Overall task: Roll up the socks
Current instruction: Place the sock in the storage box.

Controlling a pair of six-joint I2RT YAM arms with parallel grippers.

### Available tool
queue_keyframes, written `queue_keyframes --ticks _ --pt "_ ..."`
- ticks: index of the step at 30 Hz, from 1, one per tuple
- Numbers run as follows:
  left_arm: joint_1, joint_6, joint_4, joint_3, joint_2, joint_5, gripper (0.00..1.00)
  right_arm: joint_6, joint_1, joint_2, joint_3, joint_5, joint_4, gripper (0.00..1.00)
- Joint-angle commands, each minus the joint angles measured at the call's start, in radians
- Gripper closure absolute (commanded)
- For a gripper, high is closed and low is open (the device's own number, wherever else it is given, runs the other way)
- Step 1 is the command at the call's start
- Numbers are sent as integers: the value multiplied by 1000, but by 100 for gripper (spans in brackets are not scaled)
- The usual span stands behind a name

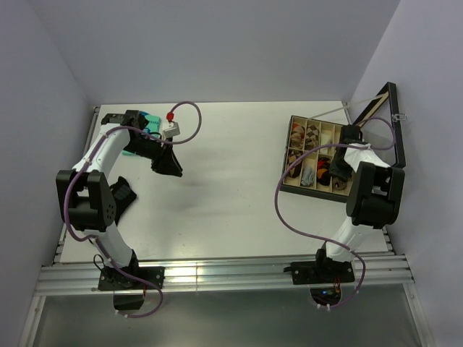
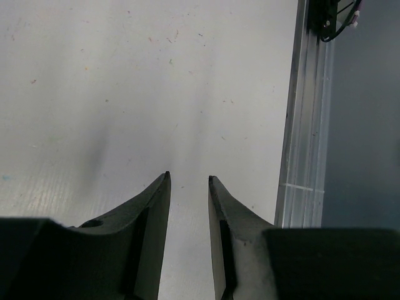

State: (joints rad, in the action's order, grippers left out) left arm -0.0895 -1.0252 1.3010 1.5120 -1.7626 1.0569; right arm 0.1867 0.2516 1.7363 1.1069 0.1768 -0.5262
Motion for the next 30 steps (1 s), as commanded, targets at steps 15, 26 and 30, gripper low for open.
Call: queue_keyframes --ticks 15,26,30 --pt "-62 177 -123 2 63 -38 65 287 23 75 7 67 -120 61" --pt "-99 249 -181 2 60 -66 65 290 23 -15 19 75 -129 54" --pt "-108 260 -190 4 57 -78 64 283 23 -60 39 66 -153 48"
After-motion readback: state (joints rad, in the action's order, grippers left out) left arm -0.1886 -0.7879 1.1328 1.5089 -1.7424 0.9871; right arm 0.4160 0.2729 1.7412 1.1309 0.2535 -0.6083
